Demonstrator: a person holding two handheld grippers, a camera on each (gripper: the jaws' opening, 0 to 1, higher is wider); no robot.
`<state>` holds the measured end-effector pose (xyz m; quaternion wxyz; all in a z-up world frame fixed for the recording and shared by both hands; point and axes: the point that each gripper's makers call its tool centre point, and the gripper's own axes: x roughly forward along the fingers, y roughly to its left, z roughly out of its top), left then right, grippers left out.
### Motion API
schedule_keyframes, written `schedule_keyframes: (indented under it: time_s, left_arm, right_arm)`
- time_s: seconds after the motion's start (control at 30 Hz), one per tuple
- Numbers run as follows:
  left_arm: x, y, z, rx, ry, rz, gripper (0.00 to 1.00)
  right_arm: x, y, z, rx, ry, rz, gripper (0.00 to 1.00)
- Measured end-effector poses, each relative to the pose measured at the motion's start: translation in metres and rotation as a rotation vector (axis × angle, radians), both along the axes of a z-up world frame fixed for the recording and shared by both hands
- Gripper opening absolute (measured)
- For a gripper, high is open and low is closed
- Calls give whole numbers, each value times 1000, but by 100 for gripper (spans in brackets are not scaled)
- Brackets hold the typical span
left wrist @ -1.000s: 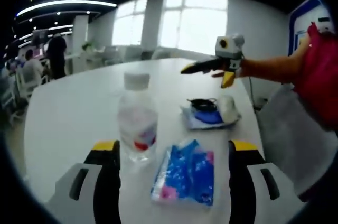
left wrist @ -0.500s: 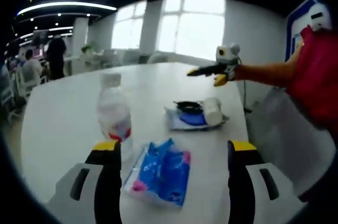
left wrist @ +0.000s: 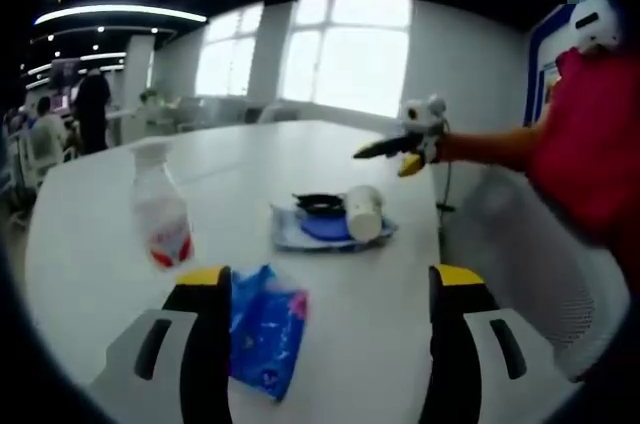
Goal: Arrange the tabletop items into an orderly group along one side of the table until the central work area is clear of visible clutter.
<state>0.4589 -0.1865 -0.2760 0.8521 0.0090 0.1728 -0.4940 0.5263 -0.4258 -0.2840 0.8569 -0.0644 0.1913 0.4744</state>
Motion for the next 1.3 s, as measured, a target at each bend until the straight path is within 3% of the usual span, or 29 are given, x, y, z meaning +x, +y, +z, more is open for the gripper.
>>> schedule_keyframes:
  time_s: [0.2, 0.47, 0.6, 1.07, 1.2, 1.3]
  left_arm:
    - [-8, -36, 7, 7, -6, -81, 77]
    - [-6, -78, 9, 51, 2, -192, 76]
    - [-2, -95, 4, 124, 33, -236, 74]
    - [17, -171, 11, 244, 42, -320, 68]
    - [23, -191, -1, 345, 42, -353, 67]
    - [25, -202, -8, 382, 57, -370, 64]
  right_arm:
    - [-20, -11, -12, -2, 28, -14, 81]
    - [-27, -17, -12, 14, 29, -33, 80]
    - [-28, -17, -12, 18, 24, -40, 80]
    - [-32, -24, -25, 29, 54, -69, 79]
    - [-35, -26, -28, 27, 63, -66, 78]
    - [-35, -28, -29, 30, 66, -68, 78]
